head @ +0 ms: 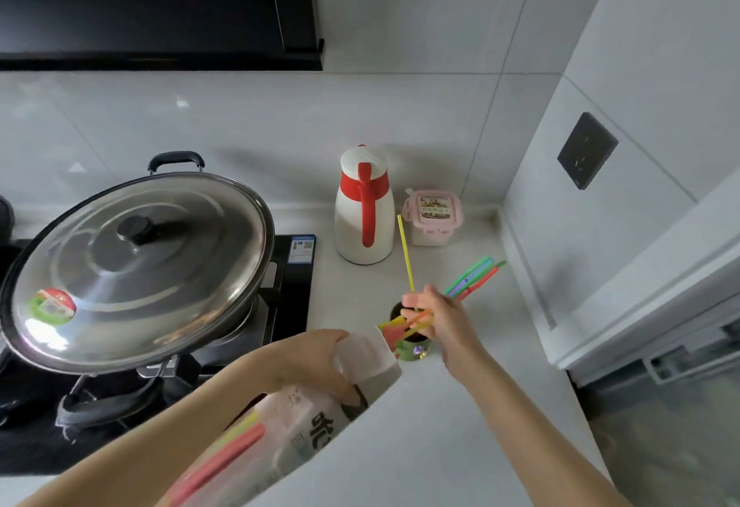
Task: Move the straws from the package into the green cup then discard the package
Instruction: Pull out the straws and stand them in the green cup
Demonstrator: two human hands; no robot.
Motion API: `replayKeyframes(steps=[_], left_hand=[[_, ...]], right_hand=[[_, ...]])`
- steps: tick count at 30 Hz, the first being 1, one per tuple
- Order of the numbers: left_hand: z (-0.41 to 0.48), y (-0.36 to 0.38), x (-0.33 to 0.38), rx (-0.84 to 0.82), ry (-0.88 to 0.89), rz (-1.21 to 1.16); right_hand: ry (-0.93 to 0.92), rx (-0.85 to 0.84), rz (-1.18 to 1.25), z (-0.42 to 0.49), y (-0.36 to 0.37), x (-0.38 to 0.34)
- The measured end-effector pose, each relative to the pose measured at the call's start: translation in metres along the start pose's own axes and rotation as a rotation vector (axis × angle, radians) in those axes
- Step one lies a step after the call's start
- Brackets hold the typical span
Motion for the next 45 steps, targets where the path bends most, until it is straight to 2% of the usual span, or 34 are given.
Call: replayKeyframes(steps=[4,8,12,14,18,22,26,30,33,39,42,45], left_hand=[[-0.010,0.031,-0.015,-0.323,-0.156,-0.273],[-0.017,0.053,-0.033,-0.526,-0.323,-0.402],[-0.018,0.060,-0.047,-0.549,-0.419,-0.572],[-0.017,0.060,-0.051,-0.537,-0.436,-0.594],[-0.013,0.065,-0.047,-0.556,-0.358,-0.492],[-0.013,0.061,-0.040,-0.548,-0.276,-0.519],[-0.009,0.046,-0.040,-0.447,-0.163,-0.420],[-0.005,0.027,-0.024,-0.270,-0.017,-0.337],[-0.002,0.020,-0.013,-0.193,0.040,-0.327],[-0.004,0.020,0.000,-0.150,0.102,-0.217],[-0.004,0.018,0.003,-0.107,0.141,-0.170],[-0.002,0.005,0.002,0.115,0.160,-0.053]], right_hand=[[0.198,-0.159,0.405,-0.016,0.030,0.031],[0.284,-0.265,0.561,-0.028,0.052,0.058],[0.397,-0.340,0.729,-0.039,0.067,0.081],[0.394,-0.384,0.731,-0.043,0.072,0.086],[0.293,-0.327,0.620,-0.037,0.067,0.092],[0.263,-0.298,0.691,-0.030,0.064,0.081],[0.183,-0.201,0.784,-0.016,0.041,0.062],[0.183,-0.290,0.834,-0.018,0.041,0.045],[0.173,-0.339,0.780,-0.025,0.044,0.036],[0.110,-0.335,0.626,-0.029,0.048,0.012],[0.012,-0.266,0.488,-0.023,0.038,-0.009],[-0.158,-0.083,0.390,-0.019,0.010,-0.042]])
Point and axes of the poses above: each hand's wrist, its own z-axis towards the middle knuckle, its own y-axis out of the palm, x = y × z, the point moved 10 cm from there along z, towards the middle knuckle, and after that the axes turned 3 degrees about -y, right-handed, at the moved point
